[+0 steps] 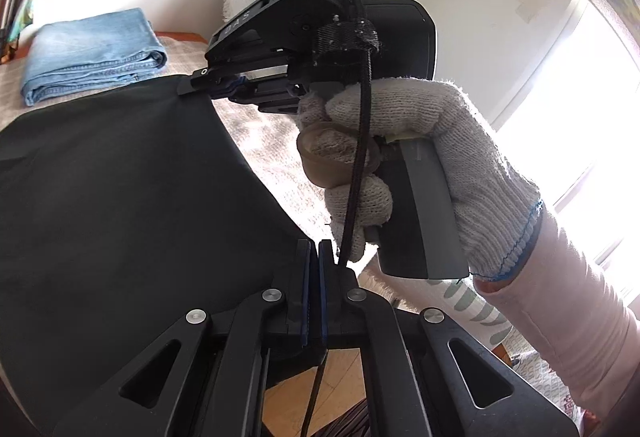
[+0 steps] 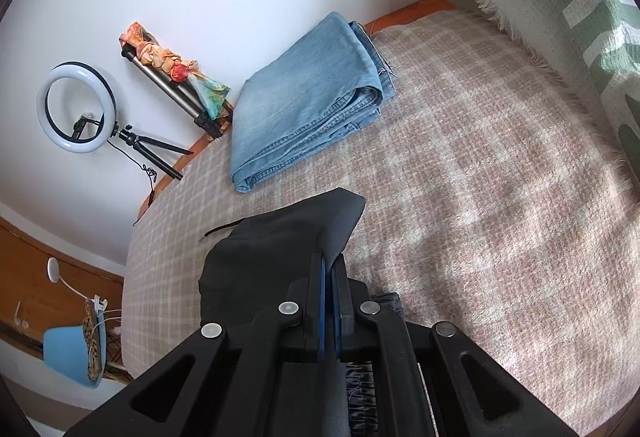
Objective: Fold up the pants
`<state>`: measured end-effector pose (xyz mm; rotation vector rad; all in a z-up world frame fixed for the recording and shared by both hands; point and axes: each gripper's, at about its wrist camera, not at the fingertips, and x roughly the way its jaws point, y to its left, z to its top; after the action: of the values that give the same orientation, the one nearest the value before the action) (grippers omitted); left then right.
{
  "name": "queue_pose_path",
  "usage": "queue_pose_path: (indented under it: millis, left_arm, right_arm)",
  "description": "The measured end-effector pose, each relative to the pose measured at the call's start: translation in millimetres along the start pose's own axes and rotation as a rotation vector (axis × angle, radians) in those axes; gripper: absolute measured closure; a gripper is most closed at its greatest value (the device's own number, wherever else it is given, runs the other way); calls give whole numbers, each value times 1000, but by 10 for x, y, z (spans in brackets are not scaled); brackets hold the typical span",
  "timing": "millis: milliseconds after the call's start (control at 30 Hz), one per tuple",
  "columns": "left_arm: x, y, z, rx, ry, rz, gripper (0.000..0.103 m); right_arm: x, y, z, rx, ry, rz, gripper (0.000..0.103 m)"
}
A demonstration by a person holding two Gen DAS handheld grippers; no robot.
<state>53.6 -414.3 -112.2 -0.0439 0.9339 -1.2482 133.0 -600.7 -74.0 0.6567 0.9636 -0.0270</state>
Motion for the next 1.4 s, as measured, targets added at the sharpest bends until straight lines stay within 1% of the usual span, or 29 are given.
queue_pose_path:
  millis: [67, 200, 233, 267, 300, 333, 400, 433, 467, 500, 600, 667, 700, 767, 833, 900, 1033, 1133, 1200, 1233, 1367, 1400]
  left_arm:
    - [3, -22, -76, 8, 17, 4, 102]
    - [-85, -35, -127, 34, 44, 13, 102]
    - [-133, -33, -135, 43, 47, 19, 99]
    - [-195, -28, -146, 53, 46, 25, 97]
    - [-260, -24, -143, 65, 41, 34, 97]
    - [-340, -22, -159, 76, 37, 40, 95]
    - [-540, 3, -198, 85, 26, 56, 88]
    - [-653, 51, -216, 83, 21, 63, 81]
    - [-776, 103, -244, 79, 12, 75, 72]
    - [-908, 168, -295, 71, 3, 90, 69]
    - [-1288, 427, -454, 35, -22, 146, 68]
    - [-1505, 557, -579, -12, -39, 192, 68]
    - [-1600, 676, -627, -42, -45, 212, 68]
    - [-1661, 862, -726, -131, -52, 229, 68]
    - [-1584, 1013, -788, -231, -44, 222, 68]
    - [-1487, 1094, -884, -284, -31, 211, 68]
    - [-1302, 1013, -1018, -308, 8, 176, 68]
    - [-1184, 928, -1101, -285, 3, 202, 72]
    - [-1144, 852, -1113, -257, -8, 226, 77]
    - [-1130, 826, -1122, -245, -10, 233, 79]
    - [-1090, 781, -1128, -196, -1, 253, 82]
    - [-1152, 817, -1131, -192, -1, 253, 82]
  right_arm:
    - [39, -44, 5, -11, 13, 0, 103]
    - [97, -63, -30, -67, 30, -62, 95]
    - [89, -56, -41, -78, 27, -77, 88]
    - [66, -45, -55, -92, 16, -92, 82]
    - [33, -29, -67, -107, 3, -102, 70]
    - [-4, -8, -81, -121, -11, -120, 65]
    - [-78, 57, -115, -155, -37, -149, 64]
    - [-114, 99, -133, -175, -48, -162, 61]
    - [-154, 153, -156, -197, -61, -175, 58]
    - [-193, 210, -177, -219, -72, -183, 58]
    - [-292, 421, -246, -284, -95, -184, 56]
    - [-352, 563, -287, -313, -110, -158, 48]
    - [-374, 638, -304, -325, -117, -140, 48]
    - [-389, 790, -337, -354, -125, -99, 47]
    - [-346, 944, -356, -383, -118, -61, 44]
    - [-249, 1103, -369, -414, -94, -27, 44]
    - [55, 1439, -373, -494, -41, -16, 44]
    - [356, 1673, -355, -533, 15, 15, 44]
    - [600, 1801, -323, -532, 69, 44, 44]
    - [730, 1852, -301, -531, 89, 46, 44]
    - [1293, 2061, -236, -590, 181, 3, 44]
    - [1429, 2112, -235, -616, 206, -19, 44]
